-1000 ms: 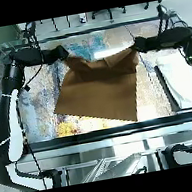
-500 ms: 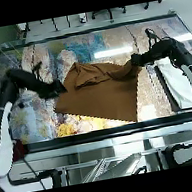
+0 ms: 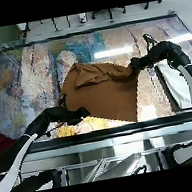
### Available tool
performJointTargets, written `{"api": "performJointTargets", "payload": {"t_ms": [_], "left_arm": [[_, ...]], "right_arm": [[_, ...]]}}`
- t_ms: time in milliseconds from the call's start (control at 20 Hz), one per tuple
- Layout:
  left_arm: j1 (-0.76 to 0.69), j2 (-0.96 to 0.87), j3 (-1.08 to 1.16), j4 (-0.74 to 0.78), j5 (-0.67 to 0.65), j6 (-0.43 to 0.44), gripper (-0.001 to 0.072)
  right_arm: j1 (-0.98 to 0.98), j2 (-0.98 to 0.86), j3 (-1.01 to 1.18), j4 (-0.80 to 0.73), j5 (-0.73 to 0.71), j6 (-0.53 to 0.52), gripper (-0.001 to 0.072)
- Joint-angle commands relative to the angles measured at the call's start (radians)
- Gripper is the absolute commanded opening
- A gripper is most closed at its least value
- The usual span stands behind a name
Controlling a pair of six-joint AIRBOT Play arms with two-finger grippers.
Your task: Fold the shirts.
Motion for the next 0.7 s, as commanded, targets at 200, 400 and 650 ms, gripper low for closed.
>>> {"api": "performJointTargets", "payload": {"t_ms": [200,400,650], "left_arm": [[-0.014,-0.183,0.112,-0.008,-0.117,0.003,0.0023],[0.099,-0.181,0.222,0.1,-0.029,0.038,0.002],[0.374,-0.126,0.416,0.361,0.235,0.042,0.0019]], "right_arm": [[-0.001,0.017,0.0,-0.055,-0.025,0.011,0.0022],[0.0,0.082,-0.008,-0.293,-0.227,0.115,0.0021],[0.037,0.382,-0.442,-0.15,-0.288,0.196,0.0021]]}}
